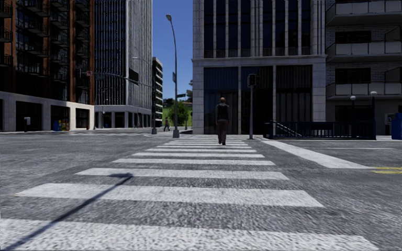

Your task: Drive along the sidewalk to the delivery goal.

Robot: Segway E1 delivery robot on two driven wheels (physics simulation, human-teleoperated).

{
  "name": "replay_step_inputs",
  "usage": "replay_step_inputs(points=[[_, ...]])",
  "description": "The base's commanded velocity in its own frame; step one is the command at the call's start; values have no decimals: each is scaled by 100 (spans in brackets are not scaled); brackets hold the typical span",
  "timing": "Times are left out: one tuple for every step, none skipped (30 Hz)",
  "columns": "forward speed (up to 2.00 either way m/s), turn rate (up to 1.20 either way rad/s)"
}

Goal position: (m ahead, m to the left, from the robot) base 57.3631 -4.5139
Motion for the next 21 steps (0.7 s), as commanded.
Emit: replay_step_inputs(points=[[200, 0], [200, 0], [200, 0], [200, 0], [200, 0], [200, 0], [200, 0], [200, 0], [200, 0], [200, 0], [200, 0], [200, 0], [200, 0], [200, 0], [200, 0], [200, 0], [200, 0], [200, 0], [200, 0], [200, 0], [200, 0]])
